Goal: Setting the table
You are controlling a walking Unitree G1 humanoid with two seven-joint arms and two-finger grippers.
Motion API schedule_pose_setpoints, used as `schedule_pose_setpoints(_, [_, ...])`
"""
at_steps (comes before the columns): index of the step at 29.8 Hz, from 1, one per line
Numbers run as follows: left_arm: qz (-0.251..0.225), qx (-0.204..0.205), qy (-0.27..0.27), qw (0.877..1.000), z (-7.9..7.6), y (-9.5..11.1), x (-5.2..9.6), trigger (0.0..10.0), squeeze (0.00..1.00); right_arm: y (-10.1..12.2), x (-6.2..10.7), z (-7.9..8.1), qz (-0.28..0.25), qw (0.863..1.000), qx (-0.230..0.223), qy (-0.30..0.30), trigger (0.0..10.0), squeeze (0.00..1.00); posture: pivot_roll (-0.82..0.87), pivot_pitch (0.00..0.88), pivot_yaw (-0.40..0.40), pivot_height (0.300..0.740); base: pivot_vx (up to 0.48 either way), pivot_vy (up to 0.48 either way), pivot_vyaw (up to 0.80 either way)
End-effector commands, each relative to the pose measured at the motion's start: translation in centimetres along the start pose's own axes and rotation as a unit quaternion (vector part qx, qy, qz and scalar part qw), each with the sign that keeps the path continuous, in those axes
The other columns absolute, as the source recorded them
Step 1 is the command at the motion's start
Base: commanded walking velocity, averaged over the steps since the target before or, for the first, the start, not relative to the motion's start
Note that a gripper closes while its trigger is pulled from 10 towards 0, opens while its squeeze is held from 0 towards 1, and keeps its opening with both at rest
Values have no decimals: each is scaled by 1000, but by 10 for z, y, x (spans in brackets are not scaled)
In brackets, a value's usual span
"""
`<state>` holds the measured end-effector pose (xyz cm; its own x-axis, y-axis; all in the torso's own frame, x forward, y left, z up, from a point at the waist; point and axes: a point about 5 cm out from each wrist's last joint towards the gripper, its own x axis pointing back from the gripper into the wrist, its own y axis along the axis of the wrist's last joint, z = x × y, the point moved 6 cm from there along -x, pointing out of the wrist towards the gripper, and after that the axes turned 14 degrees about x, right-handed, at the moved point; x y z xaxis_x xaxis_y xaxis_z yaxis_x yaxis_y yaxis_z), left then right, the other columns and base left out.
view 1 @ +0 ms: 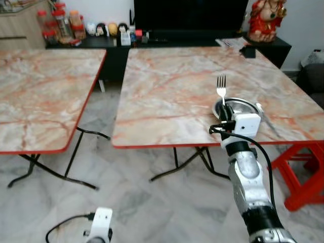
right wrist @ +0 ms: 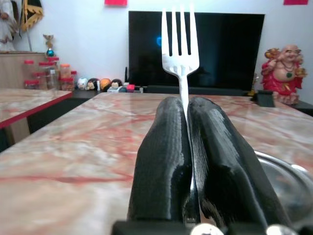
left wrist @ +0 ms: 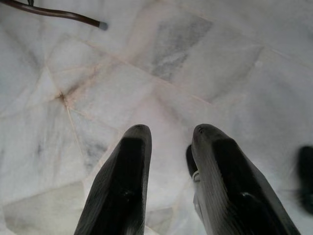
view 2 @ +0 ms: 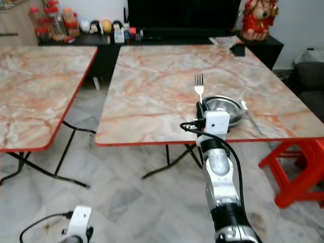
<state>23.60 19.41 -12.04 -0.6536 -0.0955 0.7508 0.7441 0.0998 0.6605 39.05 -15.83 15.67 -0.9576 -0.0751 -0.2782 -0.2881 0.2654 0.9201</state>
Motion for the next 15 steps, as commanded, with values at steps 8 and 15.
schedule_pose_setpoints(8, [8, -2, -8, 1000, -7, -5, 1, 10000, 0, -2, 1, -10, 4, 1000, 8, -11, 10000, 0, -38, 0, 12, 740, 0, -480, 0])
schedule_pose_setpoints(15, [9, -3, -7, 1000, -5, -7, 1, 10000, 0, -5, 3, -18, 10, 1000, 12, -24, 10000, 0, -41, 0, 18, 740, 0, -480, 0])
